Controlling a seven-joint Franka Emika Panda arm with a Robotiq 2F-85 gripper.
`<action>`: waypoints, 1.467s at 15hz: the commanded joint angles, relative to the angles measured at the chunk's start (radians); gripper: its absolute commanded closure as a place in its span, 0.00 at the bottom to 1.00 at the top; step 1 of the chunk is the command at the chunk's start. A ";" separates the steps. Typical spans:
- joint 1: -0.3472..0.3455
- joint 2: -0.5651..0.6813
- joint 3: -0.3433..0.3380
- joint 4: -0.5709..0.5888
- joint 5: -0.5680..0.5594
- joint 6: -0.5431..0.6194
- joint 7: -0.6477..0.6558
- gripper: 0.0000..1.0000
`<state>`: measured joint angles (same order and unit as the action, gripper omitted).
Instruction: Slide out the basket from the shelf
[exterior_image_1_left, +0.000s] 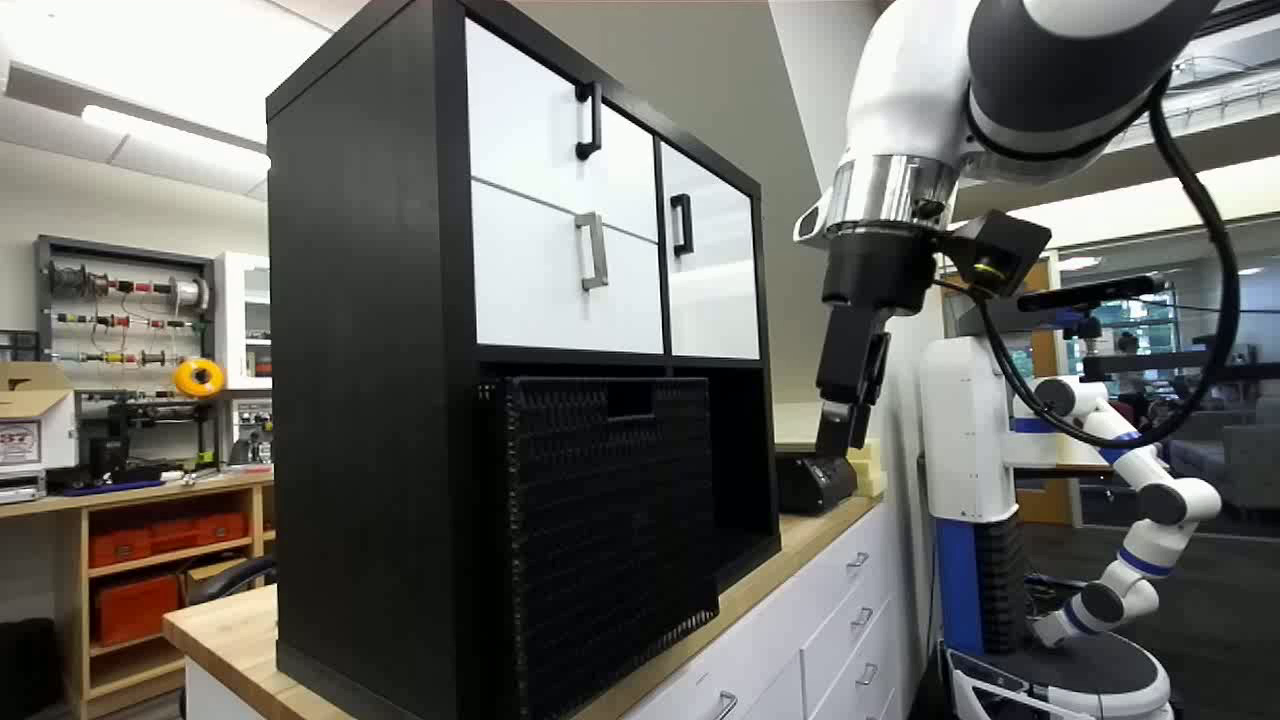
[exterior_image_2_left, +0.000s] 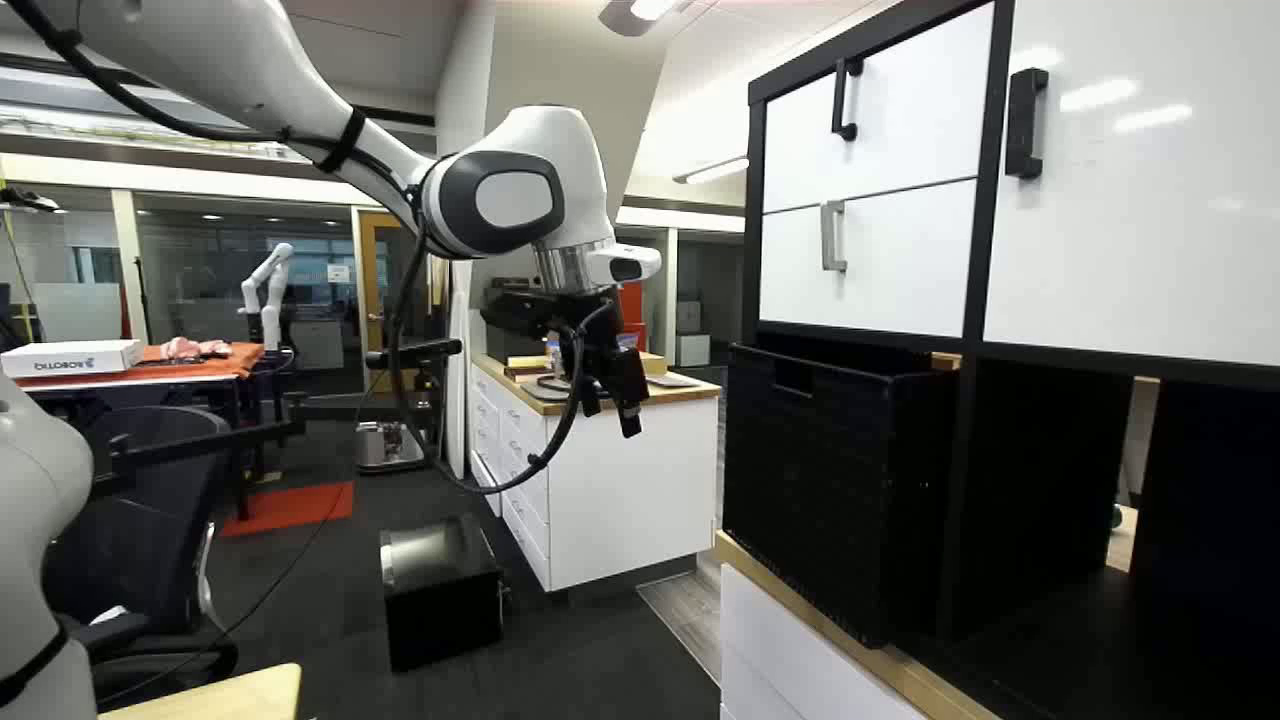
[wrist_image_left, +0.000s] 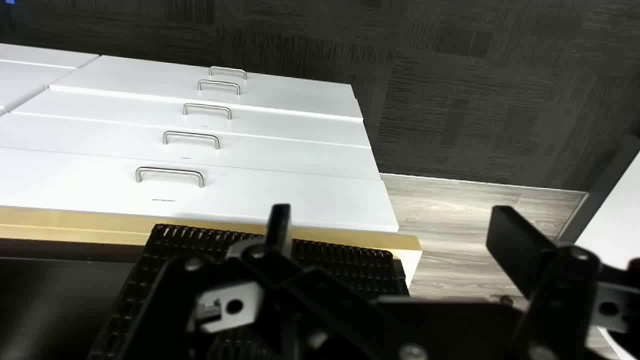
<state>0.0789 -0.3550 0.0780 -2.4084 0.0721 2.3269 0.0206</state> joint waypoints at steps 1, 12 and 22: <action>0.002 0.000 -0.002 0.002 -0.001 -0.003 0.001 0.00; 0.002 0.000 -0.002 0.002 -0.001 -0.003 0.001 0.00; 0.031 0.154 -0.029 0.154 0.024 0.058 -0.220 0.00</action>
<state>0.0835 -0.2837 0.0749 -2.3414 0.0741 2.3621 -0.0974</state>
